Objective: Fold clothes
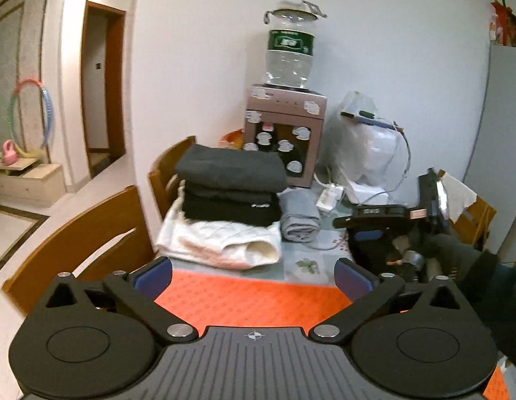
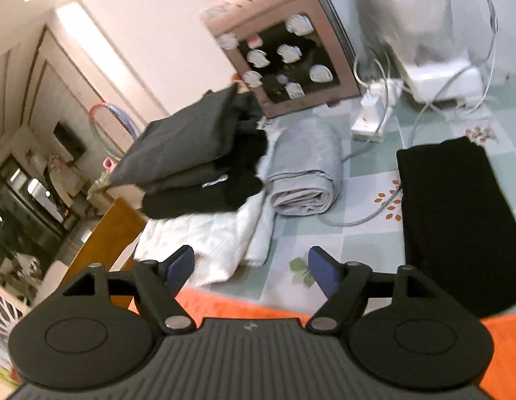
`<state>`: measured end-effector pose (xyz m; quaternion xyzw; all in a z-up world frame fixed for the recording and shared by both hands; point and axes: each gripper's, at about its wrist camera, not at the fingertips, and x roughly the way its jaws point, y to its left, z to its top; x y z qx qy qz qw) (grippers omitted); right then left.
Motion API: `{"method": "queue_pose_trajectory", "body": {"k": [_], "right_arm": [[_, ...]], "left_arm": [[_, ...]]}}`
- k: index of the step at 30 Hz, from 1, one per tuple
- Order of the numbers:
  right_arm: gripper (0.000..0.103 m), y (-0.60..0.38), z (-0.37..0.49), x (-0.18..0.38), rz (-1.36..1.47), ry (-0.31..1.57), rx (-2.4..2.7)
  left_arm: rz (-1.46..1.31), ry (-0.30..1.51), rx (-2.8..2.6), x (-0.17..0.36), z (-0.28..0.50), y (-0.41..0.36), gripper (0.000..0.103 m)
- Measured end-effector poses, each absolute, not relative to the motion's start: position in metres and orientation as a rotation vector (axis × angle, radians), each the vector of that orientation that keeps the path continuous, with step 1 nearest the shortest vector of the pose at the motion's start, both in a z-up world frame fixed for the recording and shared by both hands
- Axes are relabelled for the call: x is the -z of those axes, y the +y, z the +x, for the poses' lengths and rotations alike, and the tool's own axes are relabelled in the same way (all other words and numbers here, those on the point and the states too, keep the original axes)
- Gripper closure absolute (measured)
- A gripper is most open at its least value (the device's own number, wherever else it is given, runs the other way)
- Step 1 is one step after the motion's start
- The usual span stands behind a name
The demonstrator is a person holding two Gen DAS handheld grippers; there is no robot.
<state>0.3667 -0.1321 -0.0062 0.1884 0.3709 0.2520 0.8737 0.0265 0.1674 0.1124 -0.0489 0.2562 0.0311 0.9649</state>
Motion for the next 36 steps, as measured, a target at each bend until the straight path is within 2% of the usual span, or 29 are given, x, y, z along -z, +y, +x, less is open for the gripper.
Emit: {"method": "queue_pose_trajectory", "body": {"k": [11,17,24,36], "right_arm": [[0.000,-0.111,0.223,-0.071,0.151,0.609,-0.455],[0.000,-0.096,0.143,-0.103,0.065,0.525,-0.398],[0.000,-0.095,0.060,-0.118,0.040,0.522,-0.355],[0.000,-0.116,-0.013,-0.086,0.013,0.592,-0.156]], "left_arm": [[-0.068,0.484,-0.153,-0.120,-0.063,0.201,0.000],[-0.032,0.494,-0.155,-0.116,-0.095,0.215,0.000],[-0.019,0.527,-0.058,-0.101,-0.117,0.215,0.000],[0.054,0.634,-0.006,-0.062,-0.107,0.174,0.000]]}}
